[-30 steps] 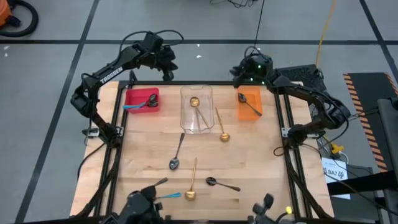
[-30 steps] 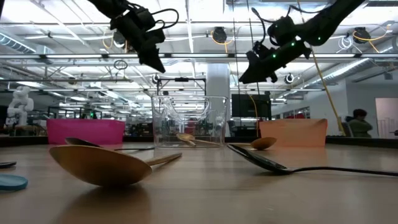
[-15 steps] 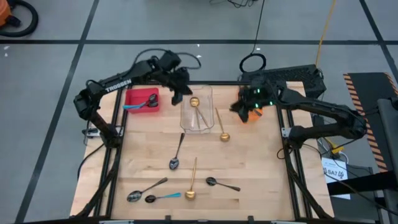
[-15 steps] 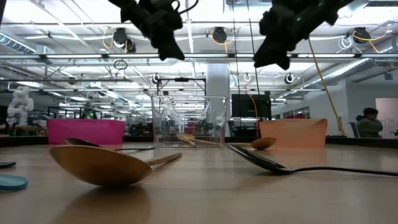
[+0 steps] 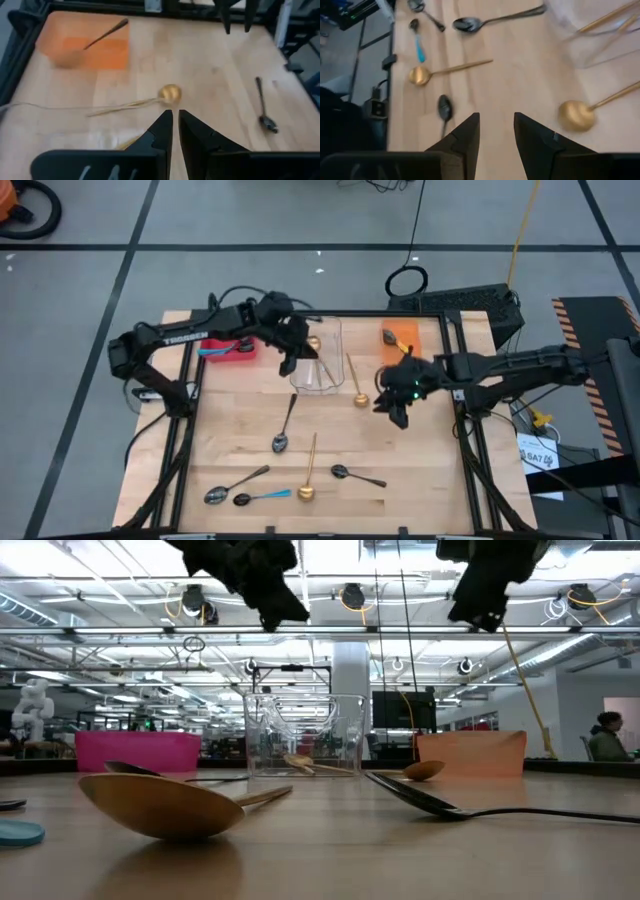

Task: Sort silverware by color (type)
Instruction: Put the black spoon into the orange bin

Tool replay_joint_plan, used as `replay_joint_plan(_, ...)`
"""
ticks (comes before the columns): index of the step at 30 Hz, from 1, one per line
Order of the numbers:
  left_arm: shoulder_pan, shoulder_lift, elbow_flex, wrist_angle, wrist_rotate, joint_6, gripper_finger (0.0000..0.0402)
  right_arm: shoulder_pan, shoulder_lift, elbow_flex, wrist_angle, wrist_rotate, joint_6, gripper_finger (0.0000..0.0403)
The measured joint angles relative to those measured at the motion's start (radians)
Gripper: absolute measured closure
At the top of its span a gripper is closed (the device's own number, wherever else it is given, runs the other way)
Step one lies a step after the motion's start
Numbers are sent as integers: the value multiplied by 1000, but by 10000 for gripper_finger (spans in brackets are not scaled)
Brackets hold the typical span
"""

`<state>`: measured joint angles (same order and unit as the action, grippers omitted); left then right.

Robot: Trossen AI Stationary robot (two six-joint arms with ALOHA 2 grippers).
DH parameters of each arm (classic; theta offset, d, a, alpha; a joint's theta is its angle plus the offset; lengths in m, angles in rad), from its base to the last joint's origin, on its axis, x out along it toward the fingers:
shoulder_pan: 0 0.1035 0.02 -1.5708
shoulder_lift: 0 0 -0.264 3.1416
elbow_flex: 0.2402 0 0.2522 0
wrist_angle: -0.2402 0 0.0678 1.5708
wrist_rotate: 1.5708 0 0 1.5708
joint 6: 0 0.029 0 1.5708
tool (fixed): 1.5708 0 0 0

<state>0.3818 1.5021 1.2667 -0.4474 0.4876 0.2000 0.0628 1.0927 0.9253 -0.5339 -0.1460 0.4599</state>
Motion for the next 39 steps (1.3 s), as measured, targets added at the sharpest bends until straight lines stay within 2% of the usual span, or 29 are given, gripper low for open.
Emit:
replay_joint_plan(4, -89, -100, -129, 173, -59, -36, 364, 100, 35, 1, 2, 59, 90, 289)
replay_joint_plan(7, -171, -176, -223, 280, -160, -53, 364, 175, 84, 1, 16, 96, 145, 289)
replay_joint_plan(13, -312, -306, -382, 429, -338, -99, 364, 296, 220, 1, 94, 92, 229, 289)
replay_joint_plan(19, -438, -379, -496, 532, -528, -154, 364, 391, 317, 1, 184, 100, 305, 289)
replay_joint_plan(26, -570, -389, -512, 561, -674, -195, 364, 466, 390, 13, 238, 177, 354, 306)
replay_joint_plan(31, -665, -388, -512, 554, -758, -211, 364, 494, 472, 147, 233, 228, 310, 328)
replay_joint_plan(39, -819, -388, -512, 548, -887, -217, 364, 501, 599, 367, 13, 251, 307, 352)
